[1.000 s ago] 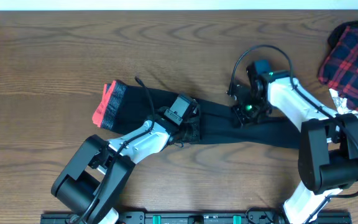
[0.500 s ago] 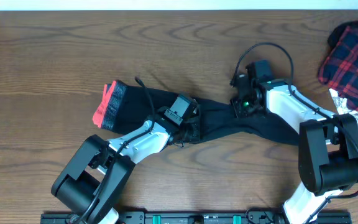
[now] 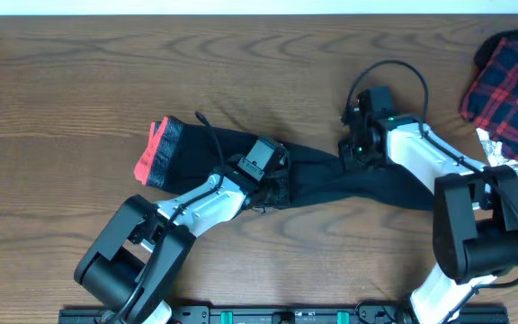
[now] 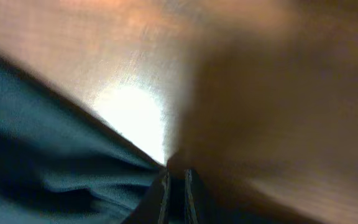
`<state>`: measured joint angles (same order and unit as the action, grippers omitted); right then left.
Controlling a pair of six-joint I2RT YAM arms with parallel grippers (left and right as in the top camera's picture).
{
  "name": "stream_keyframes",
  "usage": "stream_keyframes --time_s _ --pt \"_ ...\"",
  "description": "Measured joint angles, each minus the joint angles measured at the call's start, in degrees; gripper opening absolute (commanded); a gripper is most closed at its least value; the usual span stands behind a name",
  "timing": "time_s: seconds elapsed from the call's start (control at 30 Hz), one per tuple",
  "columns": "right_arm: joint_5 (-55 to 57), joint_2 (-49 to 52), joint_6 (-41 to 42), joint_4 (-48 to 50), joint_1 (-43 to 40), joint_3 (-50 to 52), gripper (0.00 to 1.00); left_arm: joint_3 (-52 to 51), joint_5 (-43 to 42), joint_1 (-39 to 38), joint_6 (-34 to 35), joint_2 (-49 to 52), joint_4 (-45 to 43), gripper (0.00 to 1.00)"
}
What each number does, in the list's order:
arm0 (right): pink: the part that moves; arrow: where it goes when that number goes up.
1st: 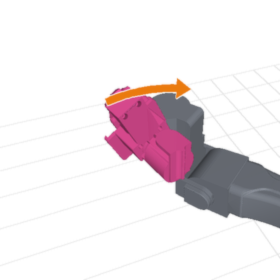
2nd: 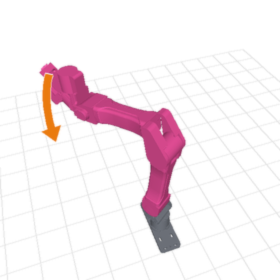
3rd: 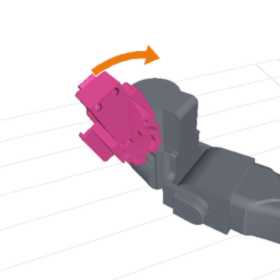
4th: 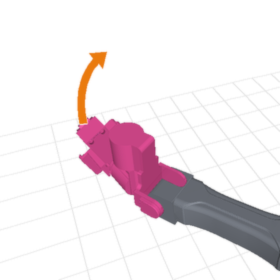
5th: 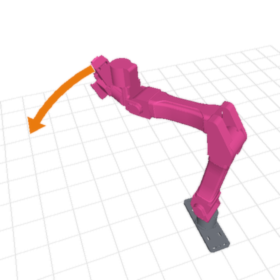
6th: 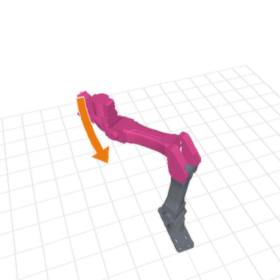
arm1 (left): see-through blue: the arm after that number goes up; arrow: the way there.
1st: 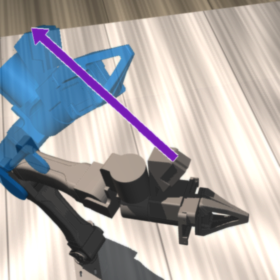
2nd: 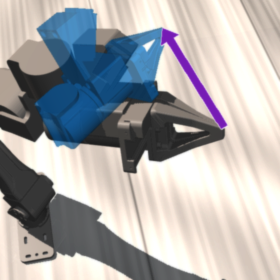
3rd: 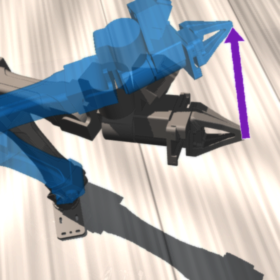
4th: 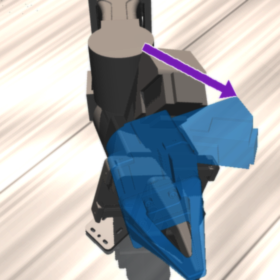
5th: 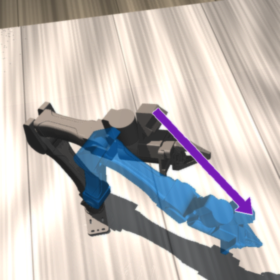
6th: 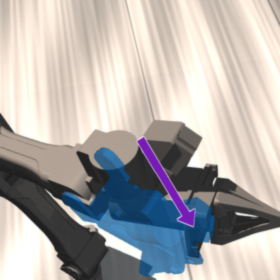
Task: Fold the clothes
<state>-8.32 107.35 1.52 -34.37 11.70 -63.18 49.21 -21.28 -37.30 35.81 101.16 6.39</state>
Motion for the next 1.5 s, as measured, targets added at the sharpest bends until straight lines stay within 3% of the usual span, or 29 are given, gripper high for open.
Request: stream_keyframes --time_s 0.33,0.73,1.13,1.5 --pt "-10.82 -9.99 -9.01 -6.51 0.90 0.02 0.15 0.00 0.66 0.00 0.02 0.02 -0.02 0.22" --pt "-16.76 -6.60 -19.26 -11.02 11.08 0.02 0.12 0.00 0.72 -0.04 0.00 0.02 -0.02 0.22" --pt "-15.28 0.42 -19.80 -8.50 12.15 0.02 0.09 0.00 0.72 -0.04 0.02 0.02 -0.02 0.22" --pt "-6.93 0.61 -11.65 -0.96 12.15 0.02 0.11 0.00 0.72 -0.04 0.02 0.00 -0.02 0.22"
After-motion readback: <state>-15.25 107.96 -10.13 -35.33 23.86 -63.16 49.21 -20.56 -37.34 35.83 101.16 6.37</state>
